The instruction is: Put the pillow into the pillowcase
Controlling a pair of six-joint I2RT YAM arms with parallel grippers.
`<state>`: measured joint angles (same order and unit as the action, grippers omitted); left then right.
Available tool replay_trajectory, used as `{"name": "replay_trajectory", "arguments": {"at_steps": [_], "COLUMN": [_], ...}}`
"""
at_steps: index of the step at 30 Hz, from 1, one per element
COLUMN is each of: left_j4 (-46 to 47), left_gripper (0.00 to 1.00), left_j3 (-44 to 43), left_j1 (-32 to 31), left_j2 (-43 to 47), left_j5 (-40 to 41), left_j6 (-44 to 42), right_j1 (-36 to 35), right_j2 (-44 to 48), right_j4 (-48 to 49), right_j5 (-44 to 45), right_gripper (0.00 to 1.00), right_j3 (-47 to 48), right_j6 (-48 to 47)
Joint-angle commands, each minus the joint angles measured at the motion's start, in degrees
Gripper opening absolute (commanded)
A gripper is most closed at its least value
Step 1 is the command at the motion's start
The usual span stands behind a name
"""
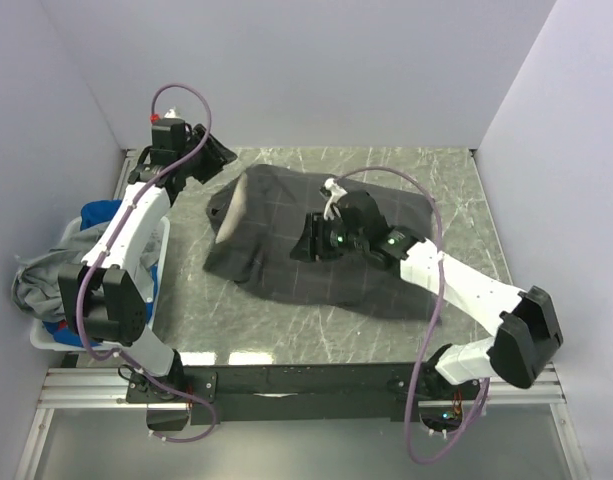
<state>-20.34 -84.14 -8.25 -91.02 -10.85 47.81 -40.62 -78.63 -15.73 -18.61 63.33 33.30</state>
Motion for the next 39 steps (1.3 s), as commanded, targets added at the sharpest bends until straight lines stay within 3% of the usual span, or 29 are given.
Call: {"name": "replay_trajectory", "arguments": {"at_steps": [1,2,4,6,7,8,12,18,20,23,24,26,33,38,39], "left_j4": [3.03,1.20,-0.57,-3.46,-2.96,-2.87,-4.79,-1.12,0.21,2.83,3.80,5.82,13.13,10.24,9.97], "left_gripper": [0.64,0.68,0.71,0.76,0.77,0.77,0.81,0.83,0.77,0.34,0.13,0.01,0.01,0.02,0.09], "left_j3": [-1.99,-1.91,-1.12,1.77,3.61,7.37,14.52,19.63,19.02,19.71,20.41,22.08,29.55,34.12,34.91], "left_j1": [-0.27,-0.27,-0.36,-0.80,-1.50,-2.72,-9.85,-10.65,-10.73,-12.31,-13.53,-18.71,-39.09,-41.41,-41.32], "left_j2": [1.90,2.08,3.65,6.45,7.60,8.66,9.90,3.67,-0.19,-3.46,-3.81,-3.90,0.57,6.72,10.56], "left_j5": [3.73,5.56,8.46,13.46,14.88,20.81,32.09,32.57,28.54,22.73,21.93,19.83,17.61,21.65,24.01], "left_j6": [-4.65,-4.74,-4.92,-2.91,-2.55,-2.20,-0.71,0.27,-0.52,-0.18,-0.09,0.61,7.20,11.50,11.69], "right_j1": [0.10,0.71,4.74,9.48,15.25,17.40,23.82,32.44,33.50,34.47,34.64,35.61,37.81,29.49,27.37], "right_j2": [12.06,13.58,17.00,18.25,18.68,18.86,16.06,9.99,7.71,4.11,3.32,1.56,-0.30,2.25,3.38], "right_j4": [3.96,2.64,0.53,0.70,1.04,1.92,3.60,5.97,7.02,7.82,7.90,7.47,4.30,2.63,3.07], "right_j5": [13.75,19.52,23.08,21.53,19.60,18.80,16.67,14.30,13.34,12.20,12.37,12.46,10.62,15.00,15.53], "right_gripper": [0.67,0.72,0.80,0.83,0.83,0.83,0.84,0.87,0.88,0.88,0.89,0.88,0.84,0.85,0.85], "right_j3": [-3.20,-4.00,-7.42,-11.54,-12.69,-13.75,-14.47,-16.04,-16.48,-15.52,-14.65,-13.50,-6.56,-5.94,-6.46], "right_j6": [-2.89,-2.89,-2.54,-2.28,-2.01,-2.01,-2.71,-2.01,-1.84,-1.75,-1.83,-1.92,-3.06,-6.05,-6.31]}}
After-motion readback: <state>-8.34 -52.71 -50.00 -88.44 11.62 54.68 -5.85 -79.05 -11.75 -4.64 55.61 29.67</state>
